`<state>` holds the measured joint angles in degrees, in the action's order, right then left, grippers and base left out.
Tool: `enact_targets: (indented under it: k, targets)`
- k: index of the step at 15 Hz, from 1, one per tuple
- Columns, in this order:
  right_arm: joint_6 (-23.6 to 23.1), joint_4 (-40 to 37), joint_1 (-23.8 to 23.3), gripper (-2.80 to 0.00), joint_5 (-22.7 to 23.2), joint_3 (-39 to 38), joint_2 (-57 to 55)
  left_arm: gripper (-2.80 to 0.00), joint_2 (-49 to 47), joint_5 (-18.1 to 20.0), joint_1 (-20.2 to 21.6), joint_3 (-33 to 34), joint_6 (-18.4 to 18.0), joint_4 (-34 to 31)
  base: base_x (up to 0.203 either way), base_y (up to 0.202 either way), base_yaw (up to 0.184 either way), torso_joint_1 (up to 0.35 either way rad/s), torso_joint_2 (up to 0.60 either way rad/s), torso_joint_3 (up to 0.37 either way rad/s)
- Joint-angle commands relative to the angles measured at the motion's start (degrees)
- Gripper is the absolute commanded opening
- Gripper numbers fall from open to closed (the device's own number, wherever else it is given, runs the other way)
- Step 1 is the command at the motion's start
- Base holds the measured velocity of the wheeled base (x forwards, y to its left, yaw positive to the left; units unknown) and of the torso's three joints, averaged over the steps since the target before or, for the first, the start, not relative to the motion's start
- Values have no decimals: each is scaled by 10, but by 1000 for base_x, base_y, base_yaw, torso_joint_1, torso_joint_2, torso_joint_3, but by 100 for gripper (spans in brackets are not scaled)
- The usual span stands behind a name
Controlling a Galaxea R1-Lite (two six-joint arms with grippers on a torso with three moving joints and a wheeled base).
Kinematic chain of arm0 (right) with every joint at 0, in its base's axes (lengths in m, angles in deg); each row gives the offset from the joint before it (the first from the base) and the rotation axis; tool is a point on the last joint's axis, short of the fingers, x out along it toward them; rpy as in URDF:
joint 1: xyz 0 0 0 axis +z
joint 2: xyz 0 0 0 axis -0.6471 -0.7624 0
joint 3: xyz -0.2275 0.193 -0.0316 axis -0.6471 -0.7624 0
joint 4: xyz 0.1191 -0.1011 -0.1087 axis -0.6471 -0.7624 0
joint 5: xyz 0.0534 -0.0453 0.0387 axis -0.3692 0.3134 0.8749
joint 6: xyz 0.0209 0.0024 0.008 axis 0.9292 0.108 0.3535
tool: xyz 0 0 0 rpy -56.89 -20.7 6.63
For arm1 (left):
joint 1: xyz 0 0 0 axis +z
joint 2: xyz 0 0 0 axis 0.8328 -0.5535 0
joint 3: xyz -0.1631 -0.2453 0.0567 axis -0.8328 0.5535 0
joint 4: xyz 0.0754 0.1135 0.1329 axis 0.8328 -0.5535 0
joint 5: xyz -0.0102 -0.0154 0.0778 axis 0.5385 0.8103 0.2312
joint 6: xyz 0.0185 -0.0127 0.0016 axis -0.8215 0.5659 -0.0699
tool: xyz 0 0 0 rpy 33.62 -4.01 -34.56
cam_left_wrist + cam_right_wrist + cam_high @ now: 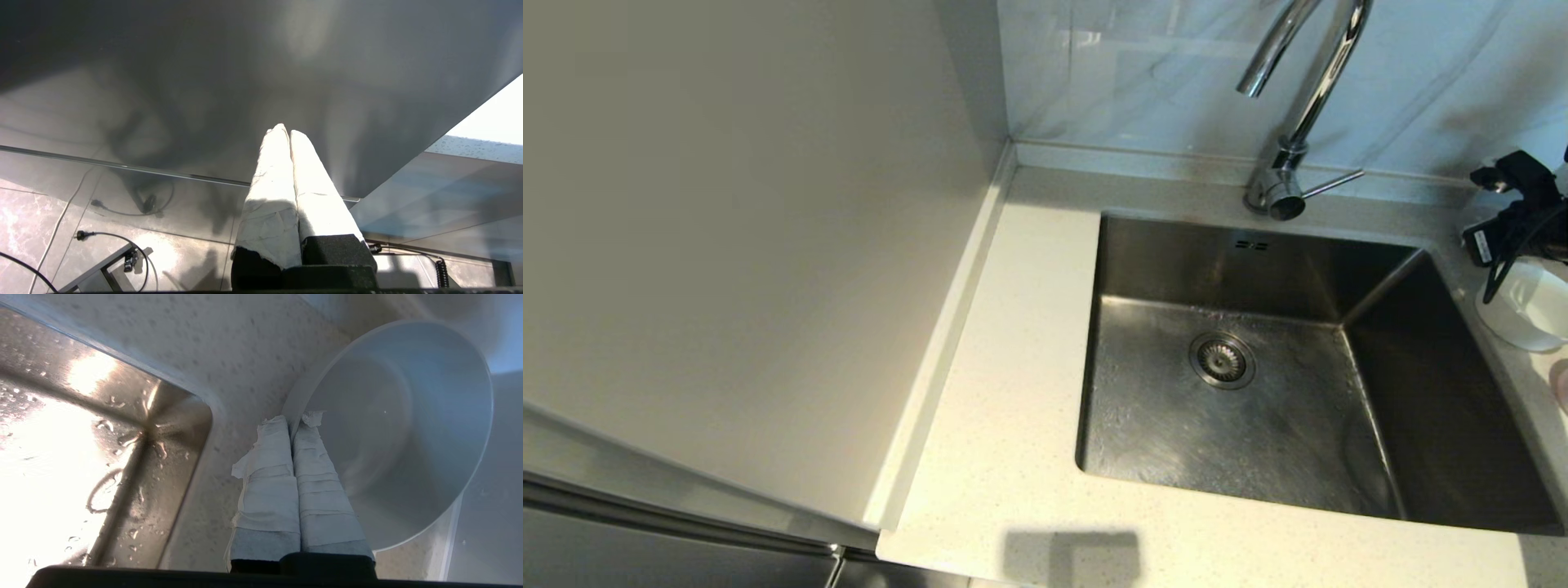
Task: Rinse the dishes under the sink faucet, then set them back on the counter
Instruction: Put a bowl into the sink
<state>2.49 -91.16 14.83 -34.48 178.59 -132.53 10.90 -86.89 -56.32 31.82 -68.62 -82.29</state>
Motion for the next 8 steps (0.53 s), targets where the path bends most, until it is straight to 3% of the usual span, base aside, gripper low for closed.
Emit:
enact_targets:
  k: [1, 3, 6, 8]
  targets:
    - [-1, 1, 2, -280, 2, 0, 5, -280, 2, 0, 0, 0, 1, 0, 0, 0, 0, 0, 0, 0]
    - [5, 22, 5, -280, 8, 0, 8, -280, 2, 0, 0, 0, 1, 0, 0, 0, 0, 0, 0, 0]
    - [35, 92, 12, -280, 61, -1, 12, -280, 2, 0, 0, 0, 1, 0, 0, 0, 0, 0, 0, 0]
    - [55, 91, 21, -280, 64, -1, 24, -280, 2, 0, 0, 0, 1, 0, 0, 0, 0, 0, 0, 0]
